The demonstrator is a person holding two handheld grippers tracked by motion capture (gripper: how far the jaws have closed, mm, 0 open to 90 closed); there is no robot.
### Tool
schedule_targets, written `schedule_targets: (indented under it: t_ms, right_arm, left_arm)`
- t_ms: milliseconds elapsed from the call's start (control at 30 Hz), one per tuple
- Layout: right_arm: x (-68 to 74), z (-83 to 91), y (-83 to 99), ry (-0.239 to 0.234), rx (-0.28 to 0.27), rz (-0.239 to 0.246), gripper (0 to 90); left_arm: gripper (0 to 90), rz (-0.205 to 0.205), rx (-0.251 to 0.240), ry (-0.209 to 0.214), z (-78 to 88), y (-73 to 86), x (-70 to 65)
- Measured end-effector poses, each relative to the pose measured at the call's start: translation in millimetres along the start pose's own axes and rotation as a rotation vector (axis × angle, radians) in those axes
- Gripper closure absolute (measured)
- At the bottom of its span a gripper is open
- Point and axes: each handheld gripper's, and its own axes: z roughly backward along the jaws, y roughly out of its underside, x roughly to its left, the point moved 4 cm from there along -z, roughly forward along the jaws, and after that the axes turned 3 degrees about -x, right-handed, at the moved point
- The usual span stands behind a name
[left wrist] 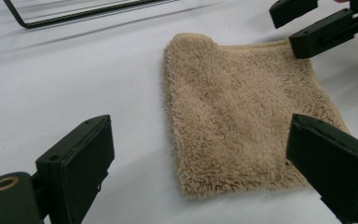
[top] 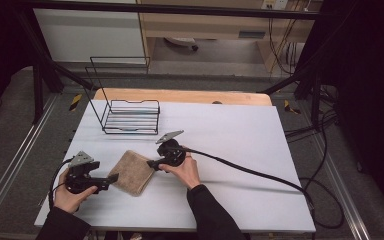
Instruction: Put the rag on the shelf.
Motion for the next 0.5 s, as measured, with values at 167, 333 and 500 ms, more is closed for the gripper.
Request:
schedule_targets:
  t_ms: [167, 333, 500]
  right_arm:
    - [0.3, -8.1, 2.0, -0.015, 0.039, 0.005, 51.5]
    - [-0.6, -10.6, 5.0, -0.035, 0.070, -0.013, 59.1]
    - [0.8, -10.3, 5.6, -0.063, 0.086, -0.035, 68.8]
  left_arm:
    - [8.2, 0.009, -0.004, -0.003, 0.7, 0.2, 1.0]
    - [8.7, 0.014, -0.006, -0.006, 1.4, 0.2, 1.7]
    - [8.8, 0.013, -0.004, -0.007, 1.3, 0.4, 2.0]
